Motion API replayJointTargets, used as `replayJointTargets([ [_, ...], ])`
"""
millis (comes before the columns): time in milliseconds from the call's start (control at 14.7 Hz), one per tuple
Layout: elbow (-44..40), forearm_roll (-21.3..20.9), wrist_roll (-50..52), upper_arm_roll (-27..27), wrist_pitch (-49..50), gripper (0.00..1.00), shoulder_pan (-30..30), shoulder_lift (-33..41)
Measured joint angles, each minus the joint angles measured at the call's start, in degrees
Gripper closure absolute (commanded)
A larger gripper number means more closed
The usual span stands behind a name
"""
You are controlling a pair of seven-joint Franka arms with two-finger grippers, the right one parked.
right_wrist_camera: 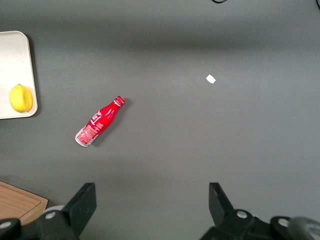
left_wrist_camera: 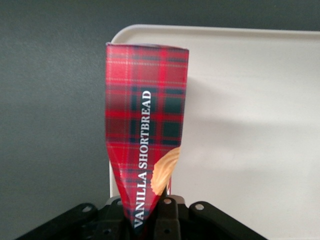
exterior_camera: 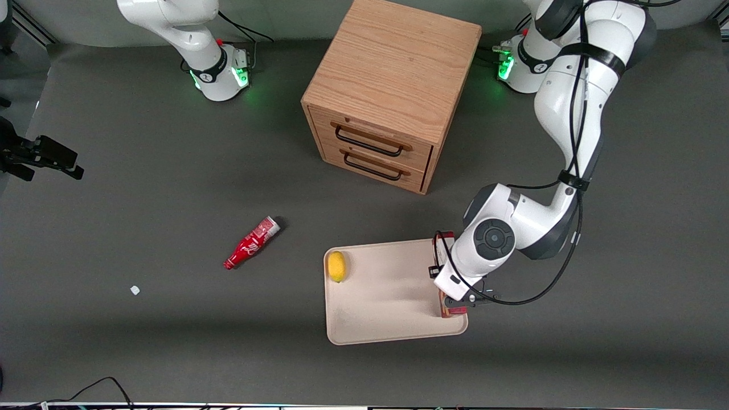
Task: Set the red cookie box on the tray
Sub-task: 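Lower the box upright onto the tray near its rim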
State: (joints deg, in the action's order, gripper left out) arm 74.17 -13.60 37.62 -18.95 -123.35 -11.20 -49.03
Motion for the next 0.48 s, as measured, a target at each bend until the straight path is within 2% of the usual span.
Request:
replayJointTargets([
  [408, 0.05, -0.35, 0.06, 0.96, -1.00, 1.00, -0.03, -0.84],
  [476, 0.05, -0.35, 0.15, 0.95, -1.03, 0.93, -0.04, -0.89],
])
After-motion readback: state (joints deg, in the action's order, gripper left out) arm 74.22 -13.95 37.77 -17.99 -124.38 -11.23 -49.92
